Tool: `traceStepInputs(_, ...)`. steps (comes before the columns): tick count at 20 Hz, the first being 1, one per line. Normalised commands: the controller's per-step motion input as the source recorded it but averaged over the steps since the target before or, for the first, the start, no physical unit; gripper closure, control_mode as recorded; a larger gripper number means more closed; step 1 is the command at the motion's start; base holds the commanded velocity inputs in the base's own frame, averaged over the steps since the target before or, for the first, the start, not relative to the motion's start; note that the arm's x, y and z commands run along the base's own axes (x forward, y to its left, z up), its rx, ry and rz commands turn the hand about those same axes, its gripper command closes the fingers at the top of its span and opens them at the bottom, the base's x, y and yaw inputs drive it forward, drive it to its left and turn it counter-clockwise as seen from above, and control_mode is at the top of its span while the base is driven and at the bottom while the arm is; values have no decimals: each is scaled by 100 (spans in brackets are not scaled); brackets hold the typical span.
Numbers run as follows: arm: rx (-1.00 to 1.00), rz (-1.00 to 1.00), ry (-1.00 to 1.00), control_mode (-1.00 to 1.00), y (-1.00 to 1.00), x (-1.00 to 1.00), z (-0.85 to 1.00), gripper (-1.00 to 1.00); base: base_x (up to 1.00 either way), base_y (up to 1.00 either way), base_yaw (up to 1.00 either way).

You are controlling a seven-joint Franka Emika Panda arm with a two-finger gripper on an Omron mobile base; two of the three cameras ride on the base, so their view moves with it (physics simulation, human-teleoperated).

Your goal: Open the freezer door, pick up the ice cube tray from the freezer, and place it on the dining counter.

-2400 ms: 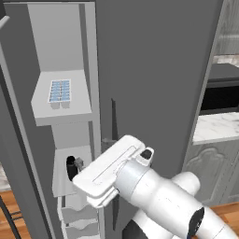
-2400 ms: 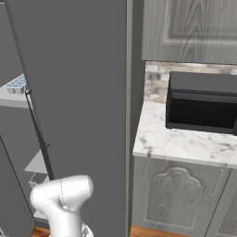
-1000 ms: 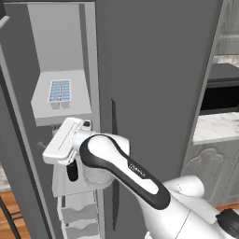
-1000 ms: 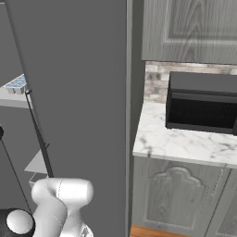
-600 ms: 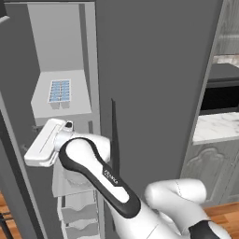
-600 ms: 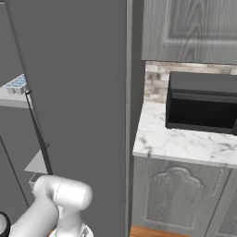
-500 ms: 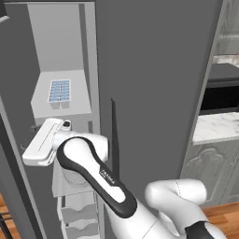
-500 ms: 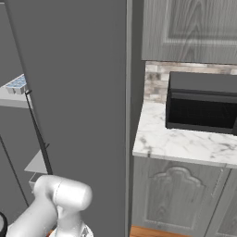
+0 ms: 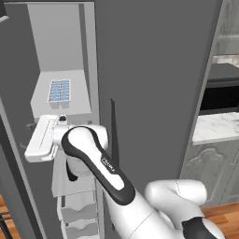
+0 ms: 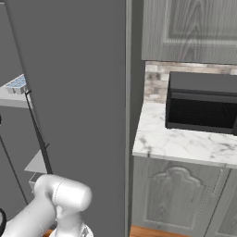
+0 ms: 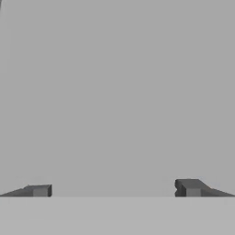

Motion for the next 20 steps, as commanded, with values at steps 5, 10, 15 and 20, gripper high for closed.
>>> traceStepInputs(5, -2, -6, -1, -100, -15, -10, 47, -100, 0, 0, 0)
traceStepInputs(10, -8, -19, 2, -100, -60, -36, 70, -100, 0, 0, 0)
traceStepInputs(15, -8, -27, 9, -100, -84, -48, 59, -100, 0, 0, 0)
traceStepInputs(20, -4, -38, 16, -100, -100, -38, 50, -100, 0, 0, 0)
